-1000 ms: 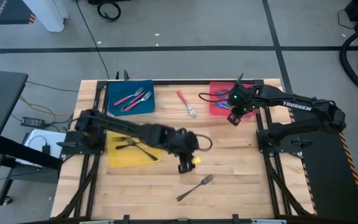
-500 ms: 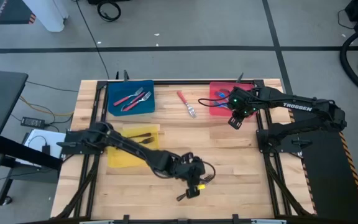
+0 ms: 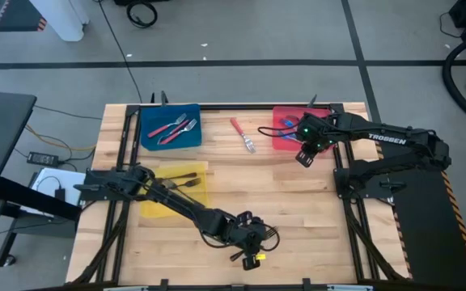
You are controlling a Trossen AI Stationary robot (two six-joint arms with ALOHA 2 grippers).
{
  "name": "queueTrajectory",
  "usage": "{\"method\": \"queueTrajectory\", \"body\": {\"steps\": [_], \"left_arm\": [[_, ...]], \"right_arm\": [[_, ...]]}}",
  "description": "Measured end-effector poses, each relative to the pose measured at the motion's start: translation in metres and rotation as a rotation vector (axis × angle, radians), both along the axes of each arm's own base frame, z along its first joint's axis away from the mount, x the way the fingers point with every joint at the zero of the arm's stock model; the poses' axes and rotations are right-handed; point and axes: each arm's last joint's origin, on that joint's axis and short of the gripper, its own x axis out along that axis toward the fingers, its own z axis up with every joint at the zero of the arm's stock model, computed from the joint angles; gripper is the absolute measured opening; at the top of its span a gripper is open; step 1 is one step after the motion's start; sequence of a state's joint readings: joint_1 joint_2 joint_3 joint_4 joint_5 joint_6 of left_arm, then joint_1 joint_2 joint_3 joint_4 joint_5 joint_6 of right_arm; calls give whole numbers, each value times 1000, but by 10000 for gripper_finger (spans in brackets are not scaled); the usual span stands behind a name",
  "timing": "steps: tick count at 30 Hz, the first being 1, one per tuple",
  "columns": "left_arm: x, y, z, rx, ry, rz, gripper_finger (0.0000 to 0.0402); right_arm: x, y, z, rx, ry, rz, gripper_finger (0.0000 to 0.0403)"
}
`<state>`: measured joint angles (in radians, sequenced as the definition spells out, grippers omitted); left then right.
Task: Sort silverware by color (type)
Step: Put the black fork into the yellow bin
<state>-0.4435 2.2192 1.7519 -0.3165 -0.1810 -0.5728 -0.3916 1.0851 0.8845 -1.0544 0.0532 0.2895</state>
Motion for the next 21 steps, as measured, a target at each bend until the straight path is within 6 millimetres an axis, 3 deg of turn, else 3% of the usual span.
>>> {"method": "queueTrajectory", "body": {"steps": [21], "left_arm": [[-14, -28, 0, 6, -6, -64, 111]], "right_arm": [[2, -1, 1, 9, -29, -56, 77]]}}
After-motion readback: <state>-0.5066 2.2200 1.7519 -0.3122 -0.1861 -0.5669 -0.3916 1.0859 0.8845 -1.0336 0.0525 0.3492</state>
